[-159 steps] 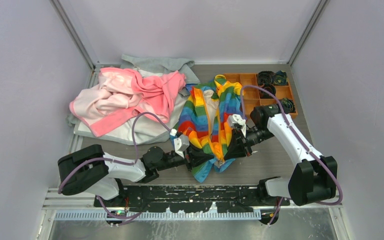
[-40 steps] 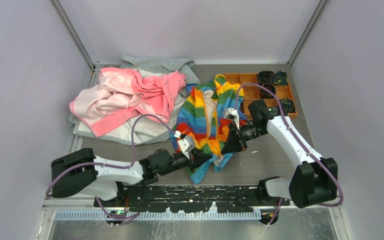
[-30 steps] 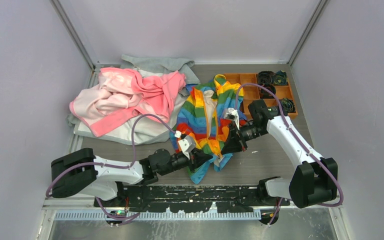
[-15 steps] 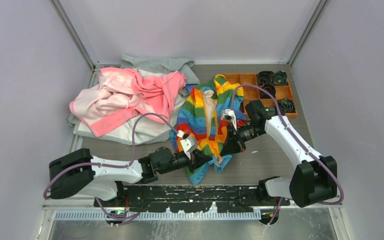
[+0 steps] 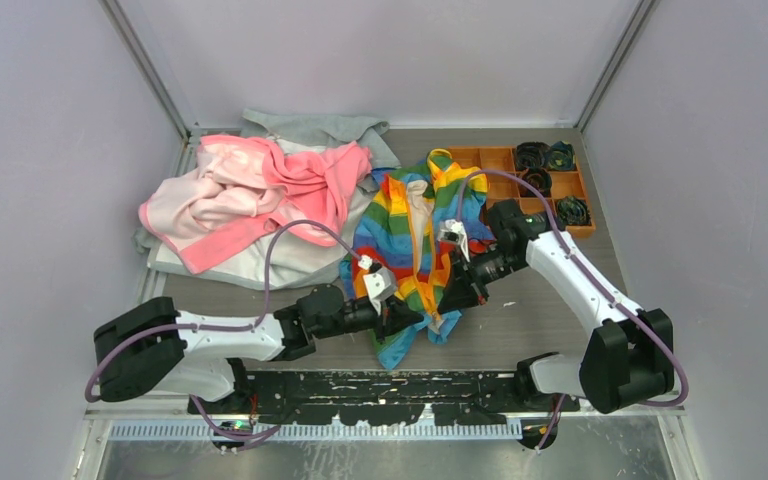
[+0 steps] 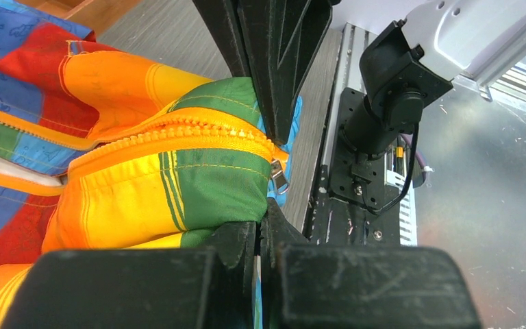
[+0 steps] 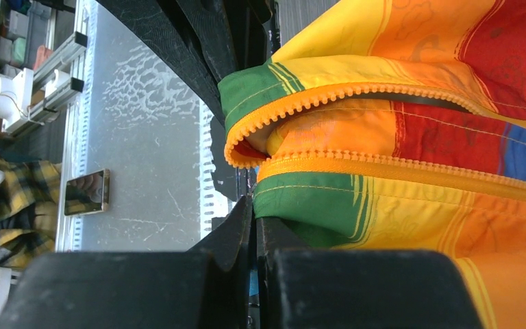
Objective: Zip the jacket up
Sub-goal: Insert the zipper into the jacket.
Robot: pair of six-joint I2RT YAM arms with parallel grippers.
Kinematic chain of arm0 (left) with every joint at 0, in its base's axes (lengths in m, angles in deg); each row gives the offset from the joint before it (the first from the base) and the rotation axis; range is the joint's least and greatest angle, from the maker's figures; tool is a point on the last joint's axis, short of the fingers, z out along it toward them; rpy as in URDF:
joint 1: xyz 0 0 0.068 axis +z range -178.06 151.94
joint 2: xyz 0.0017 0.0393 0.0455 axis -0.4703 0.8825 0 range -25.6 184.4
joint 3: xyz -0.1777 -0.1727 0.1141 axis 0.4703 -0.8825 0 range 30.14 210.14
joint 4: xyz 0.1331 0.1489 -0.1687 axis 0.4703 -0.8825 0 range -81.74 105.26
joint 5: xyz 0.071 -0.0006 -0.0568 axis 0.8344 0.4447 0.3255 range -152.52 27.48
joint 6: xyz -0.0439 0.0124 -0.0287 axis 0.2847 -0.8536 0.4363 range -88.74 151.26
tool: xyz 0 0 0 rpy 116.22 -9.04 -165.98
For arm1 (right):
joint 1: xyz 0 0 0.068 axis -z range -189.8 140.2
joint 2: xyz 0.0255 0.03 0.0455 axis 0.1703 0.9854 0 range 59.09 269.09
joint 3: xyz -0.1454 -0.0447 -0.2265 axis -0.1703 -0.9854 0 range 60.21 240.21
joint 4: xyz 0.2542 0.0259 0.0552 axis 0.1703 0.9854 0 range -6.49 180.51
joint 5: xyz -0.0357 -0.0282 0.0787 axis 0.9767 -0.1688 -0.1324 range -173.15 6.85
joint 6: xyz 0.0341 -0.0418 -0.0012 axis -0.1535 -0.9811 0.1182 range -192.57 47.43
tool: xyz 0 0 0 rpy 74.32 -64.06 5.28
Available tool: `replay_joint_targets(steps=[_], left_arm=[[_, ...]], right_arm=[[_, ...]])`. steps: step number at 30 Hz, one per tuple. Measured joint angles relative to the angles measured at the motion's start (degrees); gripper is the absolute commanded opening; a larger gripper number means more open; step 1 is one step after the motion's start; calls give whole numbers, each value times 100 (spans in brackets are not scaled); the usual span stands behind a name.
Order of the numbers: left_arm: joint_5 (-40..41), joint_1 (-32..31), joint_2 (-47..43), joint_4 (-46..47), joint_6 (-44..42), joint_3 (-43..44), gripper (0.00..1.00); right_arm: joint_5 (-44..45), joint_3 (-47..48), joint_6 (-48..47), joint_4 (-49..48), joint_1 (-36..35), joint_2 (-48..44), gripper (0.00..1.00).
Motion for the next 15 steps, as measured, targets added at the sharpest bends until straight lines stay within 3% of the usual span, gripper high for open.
replay_joint_targets(steps=[15], left_arm=[[-656, 269, -157, -704, -157, 238, 0]], right_arm=[[140, -35, 804, -616, -79, 7, 1]])
